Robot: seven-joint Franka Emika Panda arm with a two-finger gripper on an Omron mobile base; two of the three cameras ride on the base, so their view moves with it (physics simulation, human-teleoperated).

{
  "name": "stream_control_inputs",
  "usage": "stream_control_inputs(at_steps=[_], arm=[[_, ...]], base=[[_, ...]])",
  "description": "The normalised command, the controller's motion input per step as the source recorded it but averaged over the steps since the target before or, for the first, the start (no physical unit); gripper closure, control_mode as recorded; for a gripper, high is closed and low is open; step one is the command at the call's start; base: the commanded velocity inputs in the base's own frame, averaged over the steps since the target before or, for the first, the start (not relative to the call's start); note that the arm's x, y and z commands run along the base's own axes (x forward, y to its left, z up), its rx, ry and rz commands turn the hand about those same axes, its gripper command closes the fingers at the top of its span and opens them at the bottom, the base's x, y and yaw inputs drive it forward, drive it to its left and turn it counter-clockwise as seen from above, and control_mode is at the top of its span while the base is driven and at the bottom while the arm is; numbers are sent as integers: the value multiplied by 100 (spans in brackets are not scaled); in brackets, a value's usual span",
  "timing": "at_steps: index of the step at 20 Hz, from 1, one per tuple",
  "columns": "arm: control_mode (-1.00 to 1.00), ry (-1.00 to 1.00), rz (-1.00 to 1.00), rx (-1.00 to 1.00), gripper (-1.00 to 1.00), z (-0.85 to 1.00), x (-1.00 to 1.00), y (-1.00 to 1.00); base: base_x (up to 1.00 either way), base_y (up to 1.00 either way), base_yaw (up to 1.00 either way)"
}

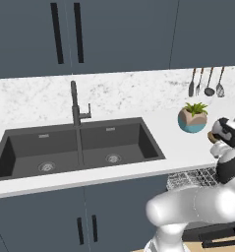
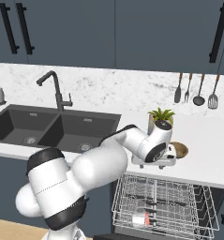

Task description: Pick up the cup and bowl from the counter, place them in the dishwasher, and close the dishwasher door.

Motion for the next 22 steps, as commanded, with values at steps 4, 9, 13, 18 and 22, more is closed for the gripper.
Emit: stream_control_inputs(at_steps=[4, 9, 13, 18, 22], arm=[[-100, 0, 0, 0, -100, 0, 50, -17], [-100, 1, 0, 0, -100, 0, 56, -20], [-100, 0, 0, 0, -100, 0, 49, -34], [-100, 0, 0, 0, -100, 0, 40, -32], [-100, 0, 0, 0, -100, 0, 46, -21]], base=[[0, 0, 0], [0, 0, 0], [0, 0, 0], [0, 0, 0], [0, 0, 0]])
